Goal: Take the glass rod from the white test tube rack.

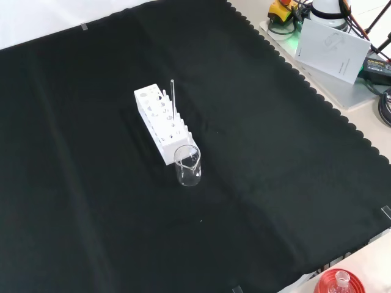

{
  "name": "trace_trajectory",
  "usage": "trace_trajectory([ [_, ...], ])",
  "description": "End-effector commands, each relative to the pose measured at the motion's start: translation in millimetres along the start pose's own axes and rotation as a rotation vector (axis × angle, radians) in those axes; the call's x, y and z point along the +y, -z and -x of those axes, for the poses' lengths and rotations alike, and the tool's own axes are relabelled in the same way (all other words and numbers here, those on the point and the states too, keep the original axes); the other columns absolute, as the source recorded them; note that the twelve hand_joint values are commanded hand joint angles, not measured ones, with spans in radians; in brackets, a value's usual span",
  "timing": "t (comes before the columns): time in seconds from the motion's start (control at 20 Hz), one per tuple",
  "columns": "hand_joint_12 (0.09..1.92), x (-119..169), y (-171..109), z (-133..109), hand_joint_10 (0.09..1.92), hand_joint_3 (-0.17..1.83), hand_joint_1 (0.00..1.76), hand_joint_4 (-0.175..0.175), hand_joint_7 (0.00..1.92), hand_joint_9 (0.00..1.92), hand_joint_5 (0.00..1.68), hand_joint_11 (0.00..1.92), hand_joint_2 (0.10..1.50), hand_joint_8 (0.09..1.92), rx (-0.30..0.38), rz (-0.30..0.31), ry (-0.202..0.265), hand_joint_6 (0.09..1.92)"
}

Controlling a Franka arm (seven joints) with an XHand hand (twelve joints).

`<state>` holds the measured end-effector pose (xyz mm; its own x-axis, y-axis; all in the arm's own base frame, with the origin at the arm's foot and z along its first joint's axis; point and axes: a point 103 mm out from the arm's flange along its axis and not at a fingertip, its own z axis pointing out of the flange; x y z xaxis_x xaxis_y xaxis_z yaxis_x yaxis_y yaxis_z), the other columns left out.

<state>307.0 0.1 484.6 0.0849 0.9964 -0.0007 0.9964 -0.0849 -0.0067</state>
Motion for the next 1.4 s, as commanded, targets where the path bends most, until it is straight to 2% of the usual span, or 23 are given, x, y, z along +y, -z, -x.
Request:
trace_trajectory([
  [0.05,0.79,3.1,-3.7,-2.5,0.29,0.5,0.35,0.107,0.0,0.0,0.0,0.0,0.8,0.09,-0.007,0.0,0.006,0.09],
  [0.15,0.81,9.1,-11.5,-6.5,0.28,0.37,0.34,0.105,0.0,0.0,0.0,0.0,0.86,0.09,-0.007,-0.017,0.017,0.09],
  [0.35,0.86,21.4,-27.8,-14.4,0.32,0.3,0.34,0.099,0.0,0.0,0.0,0.0,0.9,0.09,-0.001,-0.036,0.049,0.09],
  [0.6,1.08,35.0,-38.5,-21.2,0.61,0.24,0.38,0.063,0.1,0.0,0.0,0.0,0.92,0.09,0.014,-0.017,0.094,0.09],
  [0.65,1.11,32.7,-37.6,-19.1,0.68,0.24,0.39,0.053,0.12,0.0,0.0,0.0,0.92,0.09,0.038,0.006,0.094,0.09],
  [0.8,1.2,47.4,-43.8,-26.7,0.82,0.22,0.41,0.025,0.12,0.04,0.04,0.0,0.92,0.26,0.053,-0.003,0.115,0.09],
  [0.95,1.28,61.0,-52.0,-33.0,0.85,0.21,0.42,-0.012,0.1,0.12,0.1,0.0,0.92,0.49,0.051,-0.007,0.141,0.09],
  [1.1,1.36,72.9,-62.0,-38.6,0.85,0.22,0.45,-0.049,0.14,0.2,0.16,0.0,0.91,0.59,0.059,-0.027,0.158,0.09],
  [1.2,1.38,70.2,-59.9,-35.7,0.85,0.22,0.46,-0.054,0.15,0.22,0.18,0.0,0.91,0.61,0.079,-0.019,0.159,0.09],
  [1.4,1.42,69.1,-59.7,-35.9,0.86,0.22,0.48,-0.039,0.14,0.24,0.2,0.0,0.9,0.63,0.089,-0.042,0.164,0.09],
])
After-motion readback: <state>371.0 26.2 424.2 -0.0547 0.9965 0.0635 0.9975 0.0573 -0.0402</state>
